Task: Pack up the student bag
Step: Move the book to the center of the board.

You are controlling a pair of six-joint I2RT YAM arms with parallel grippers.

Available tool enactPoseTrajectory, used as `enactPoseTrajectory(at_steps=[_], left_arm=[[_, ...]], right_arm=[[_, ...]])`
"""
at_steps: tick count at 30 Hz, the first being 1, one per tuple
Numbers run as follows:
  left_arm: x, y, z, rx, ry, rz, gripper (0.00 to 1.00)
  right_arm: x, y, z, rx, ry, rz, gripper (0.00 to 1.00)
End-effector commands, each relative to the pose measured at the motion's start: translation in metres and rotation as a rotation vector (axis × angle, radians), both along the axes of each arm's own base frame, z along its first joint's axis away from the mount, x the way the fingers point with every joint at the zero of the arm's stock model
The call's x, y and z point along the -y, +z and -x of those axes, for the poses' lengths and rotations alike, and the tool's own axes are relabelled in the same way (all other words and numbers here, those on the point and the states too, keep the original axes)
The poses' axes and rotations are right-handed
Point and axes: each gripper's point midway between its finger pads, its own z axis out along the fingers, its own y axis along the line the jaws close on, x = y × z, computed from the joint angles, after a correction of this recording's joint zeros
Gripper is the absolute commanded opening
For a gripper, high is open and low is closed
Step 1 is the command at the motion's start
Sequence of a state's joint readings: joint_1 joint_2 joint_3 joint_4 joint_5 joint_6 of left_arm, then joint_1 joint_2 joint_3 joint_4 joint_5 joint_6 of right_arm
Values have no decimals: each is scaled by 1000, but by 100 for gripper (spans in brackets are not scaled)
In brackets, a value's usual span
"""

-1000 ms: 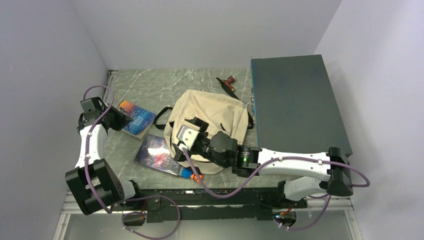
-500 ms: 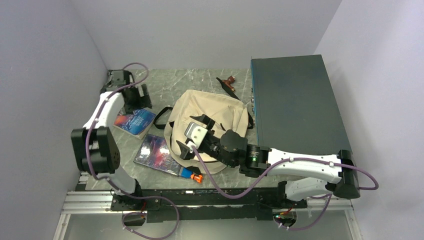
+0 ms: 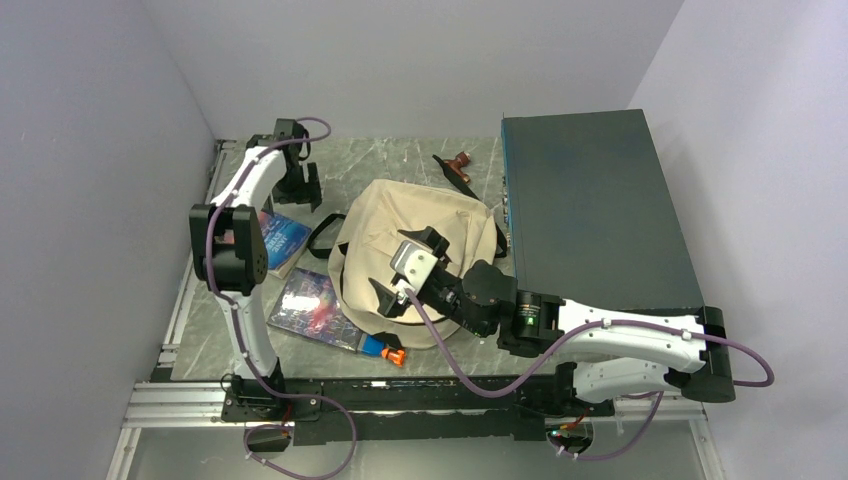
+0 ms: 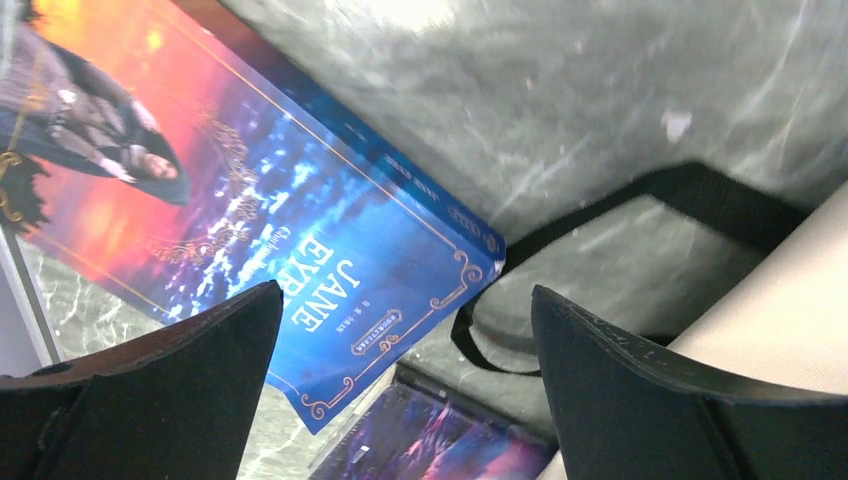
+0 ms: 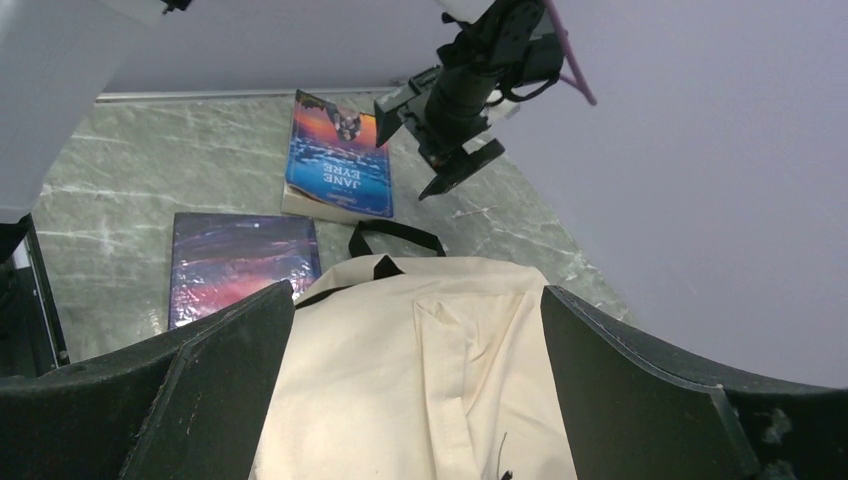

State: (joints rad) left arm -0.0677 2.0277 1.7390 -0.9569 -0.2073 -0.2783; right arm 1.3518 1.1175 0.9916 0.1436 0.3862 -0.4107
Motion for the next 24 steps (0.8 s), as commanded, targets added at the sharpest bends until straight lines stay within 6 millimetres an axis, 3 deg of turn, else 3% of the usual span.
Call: enactPoseTrajectory(at_steps=[1, 7, 12, 15, 18, 24], left_arm=[[-14, 0, -5, -48, 167, -73, 100], [0, -37, -4, -204, 181, -118, 100], [-8, -57, 22, -311, 193, -218, 100], [-10, -64, 44, -369, 197, -229, 91], [-7, -67, 53, -341, 190, -188, 73], [-5, -60, 67, -280, 174, -129, 20]], right_arm=[[7, 9, 2, -15, -12, -42, 96], [9, 11, 2, -14, -14, -44, 95], [14, 14, 3, -16, -15, -60, 95], [14, 13, 3, -18, -19, -59, 95], [13, 13, 3, -19, -20, -59, 95], [14, 16, 6, -23, -18, -73, 94]])
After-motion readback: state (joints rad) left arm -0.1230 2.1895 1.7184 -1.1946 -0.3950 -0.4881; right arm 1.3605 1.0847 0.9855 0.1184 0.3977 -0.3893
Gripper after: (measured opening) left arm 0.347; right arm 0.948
